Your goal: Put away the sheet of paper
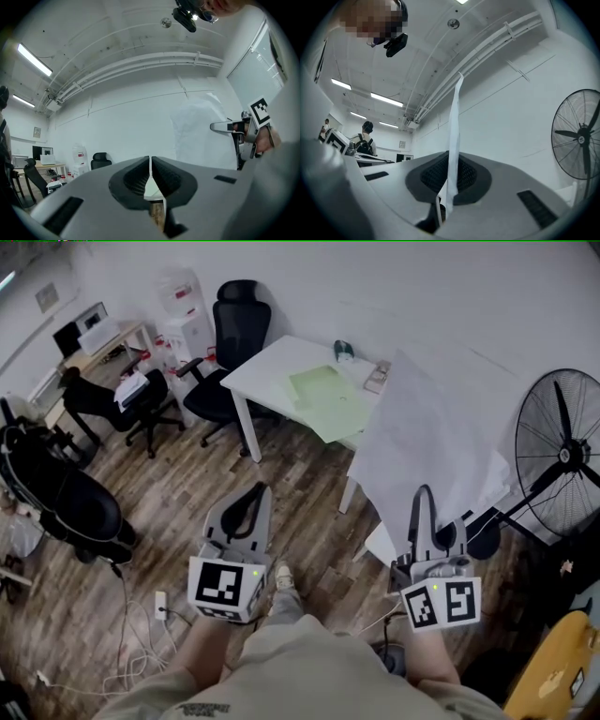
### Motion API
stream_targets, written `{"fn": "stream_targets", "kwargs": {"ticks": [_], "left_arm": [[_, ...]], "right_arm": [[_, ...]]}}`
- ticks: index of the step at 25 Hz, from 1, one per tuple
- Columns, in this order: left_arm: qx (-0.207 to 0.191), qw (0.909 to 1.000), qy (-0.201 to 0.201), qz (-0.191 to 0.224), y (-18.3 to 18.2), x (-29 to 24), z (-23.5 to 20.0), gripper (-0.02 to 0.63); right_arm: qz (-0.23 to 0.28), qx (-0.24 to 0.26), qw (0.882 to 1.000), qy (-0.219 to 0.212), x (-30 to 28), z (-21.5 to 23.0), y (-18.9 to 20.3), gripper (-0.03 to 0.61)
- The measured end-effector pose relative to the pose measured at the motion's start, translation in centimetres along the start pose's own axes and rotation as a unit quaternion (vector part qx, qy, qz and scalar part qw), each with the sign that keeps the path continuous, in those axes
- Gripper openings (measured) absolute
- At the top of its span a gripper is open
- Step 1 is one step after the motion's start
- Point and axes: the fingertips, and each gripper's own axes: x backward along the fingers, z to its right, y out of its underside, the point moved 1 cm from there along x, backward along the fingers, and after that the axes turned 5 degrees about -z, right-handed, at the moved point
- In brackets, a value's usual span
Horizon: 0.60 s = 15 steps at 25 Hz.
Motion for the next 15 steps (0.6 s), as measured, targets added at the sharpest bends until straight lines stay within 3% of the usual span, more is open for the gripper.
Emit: {"fn": "stream_targets", "kwargs": {"ticks": [15], "left_arm": [[0.013,0.9993,0.017,-0.032,3.0,-12.7,-9.5,0.032]], "right_arm": [[-0.054,-0.036,0.998,0.024,-15.6,1.9,6.4,0.023]]}}
